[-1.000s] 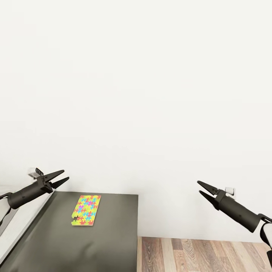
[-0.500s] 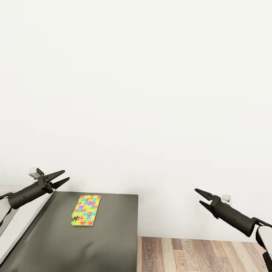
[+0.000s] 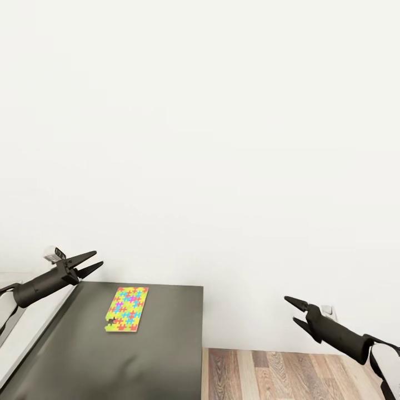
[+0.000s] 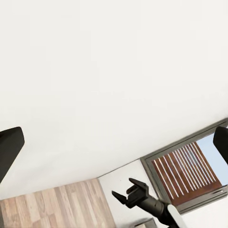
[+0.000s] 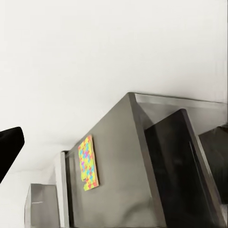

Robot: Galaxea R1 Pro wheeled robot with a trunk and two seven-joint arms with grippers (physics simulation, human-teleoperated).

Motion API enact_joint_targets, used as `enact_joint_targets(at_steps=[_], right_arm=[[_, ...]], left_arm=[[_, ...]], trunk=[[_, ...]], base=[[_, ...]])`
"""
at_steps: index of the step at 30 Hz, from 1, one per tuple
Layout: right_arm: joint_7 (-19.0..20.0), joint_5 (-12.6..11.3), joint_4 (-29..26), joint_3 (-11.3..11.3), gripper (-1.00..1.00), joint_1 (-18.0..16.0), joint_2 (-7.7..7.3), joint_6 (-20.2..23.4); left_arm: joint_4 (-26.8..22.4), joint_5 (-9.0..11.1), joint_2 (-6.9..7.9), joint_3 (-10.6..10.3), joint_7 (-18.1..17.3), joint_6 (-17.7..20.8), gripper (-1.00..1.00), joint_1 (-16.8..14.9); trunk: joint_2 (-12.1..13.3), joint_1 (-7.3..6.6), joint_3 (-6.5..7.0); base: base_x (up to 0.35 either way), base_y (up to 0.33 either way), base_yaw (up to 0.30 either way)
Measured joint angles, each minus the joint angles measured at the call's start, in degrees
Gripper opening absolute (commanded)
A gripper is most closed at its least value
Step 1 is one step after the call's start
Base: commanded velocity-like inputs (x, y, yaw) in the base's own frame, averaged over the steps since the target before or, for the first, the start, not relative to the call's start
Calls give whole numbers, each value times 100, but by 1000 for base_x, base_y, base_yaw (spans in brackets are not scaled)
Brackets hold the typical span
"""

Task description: Put all the toys in the child's room - the three board games (two on the bed and one on the table), the two jigsaw puzzles on the table, and the tennis ball on the table - inside the toy box on the table in the child's room.

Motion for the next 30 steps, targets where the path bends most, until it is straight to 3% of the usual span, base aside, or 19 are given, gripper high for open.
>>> enact_joint_targets(at_steps=[6, 14, 16, 18, 19, 20, 21, 26, 30], right_arm=[[-9, 901, 19, 6, 100, -1, 50, -6], [-18, 1661, 72, 6, 100, -1, 206, -13], [-20, 1954, 197, 11, 100, -1, 218, -19], [-25, 2459, 416, 11, 100, -1, 234, -34], [-26, 2597, 474, 12, 100, -1, 238, -46], [-24, 3455, 849, 158, 100, -3, 316, -374], [-18, 3721, 1043, 240, 100, -6, 368, -523], [-95, 4488, 1811, 386, 100, -24, 533, -1072], [-322, 4685, 2272, 414, 100, -57, 566, -1455]], left_arm=[[0, -2, 5, 0, 2, 2, 100, 0], [0, -2, 5, 0, 8, -5, 100, 0], [0, -2, 5, 1, 9, -6, 100, 0], [0, -4, 5, 2, 21, -3, 100, 0], [-2, -7, 5, 0, 29, -2, 100, 0], [-7, -136, -5, 2, 225, 7, 100, -1], [-7, -208, -13, 8, 330, 10, 100, -4], [-9, -381, -42, 28, 753, 23, 100, -18], [-9, -427, -52, 30, 1151, 28, 100, -33]], trunk=[[0, 0, 0], [0, 0, 0], [0, 0, 0], [0, 0, 0], [0, 0, 0], [1, 0, -1], [1, 0, 0], [1, 0, 0], [1, 0, 0]], base=[[0, 0, 0], [0, 0, 0], [0, 0, 0], [0, 0, 0], [0, 0, 0], [0, 0, 0], [0, 0, 0], [0, 0, 0], [0, 0, 0]])
